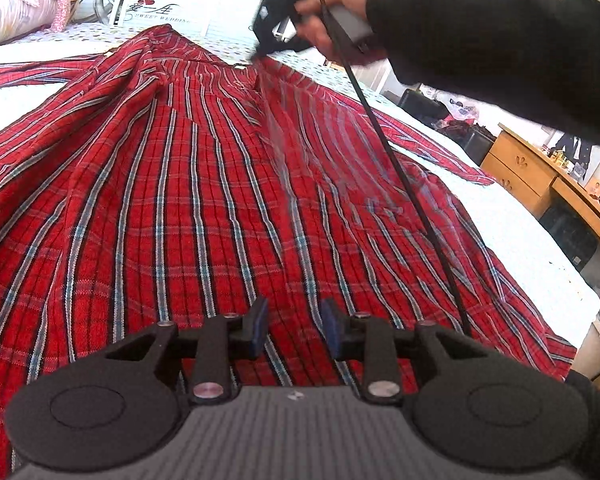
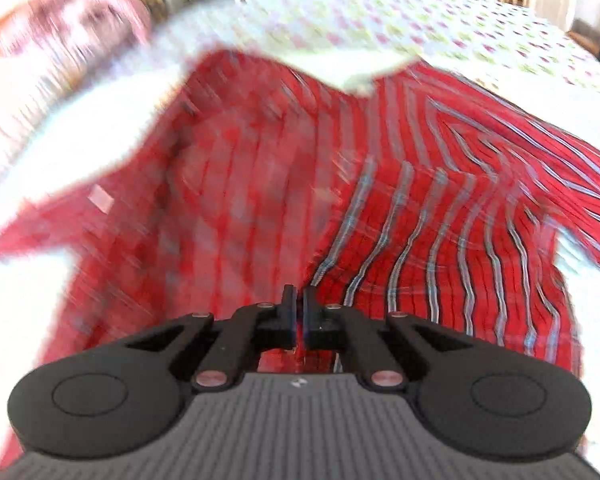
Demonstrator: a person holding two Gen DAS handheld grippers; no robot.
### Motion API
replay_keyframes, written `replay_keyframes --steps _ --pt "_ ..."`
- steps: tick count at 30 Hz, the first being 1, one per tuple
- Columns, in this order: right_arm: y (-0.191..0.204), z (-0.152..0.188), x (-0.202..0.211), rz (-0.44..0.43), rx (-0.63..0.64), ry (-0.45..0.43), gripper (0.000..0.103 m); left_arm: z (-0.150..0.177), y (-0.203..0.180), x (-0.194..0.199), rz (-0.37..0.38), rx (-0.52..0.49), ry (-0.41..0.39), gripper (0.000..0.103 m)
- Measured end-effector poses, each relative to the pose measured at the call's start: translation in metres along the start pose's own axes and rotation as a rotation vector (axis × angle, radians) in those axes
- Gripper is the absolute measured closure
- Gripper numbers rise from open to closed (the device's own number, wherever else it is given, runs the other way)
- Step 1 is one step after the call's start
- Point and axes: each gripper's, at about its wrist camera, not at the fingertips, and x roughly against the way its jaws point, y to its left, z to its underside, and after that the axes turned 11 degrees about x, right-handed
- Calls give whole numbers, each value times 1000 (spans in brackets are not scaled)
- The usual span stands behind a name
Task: Fold clothes
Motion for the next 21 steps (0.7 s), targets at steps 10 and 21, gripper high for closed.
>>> replay_keyframes --steps 10,21 --pt "2 31 5 81 -11 -19 67 -3 4 1 3 18 0 72" --pt "58 73 -26 65 178 22 63 -3 7 1 6 33 -12 72"
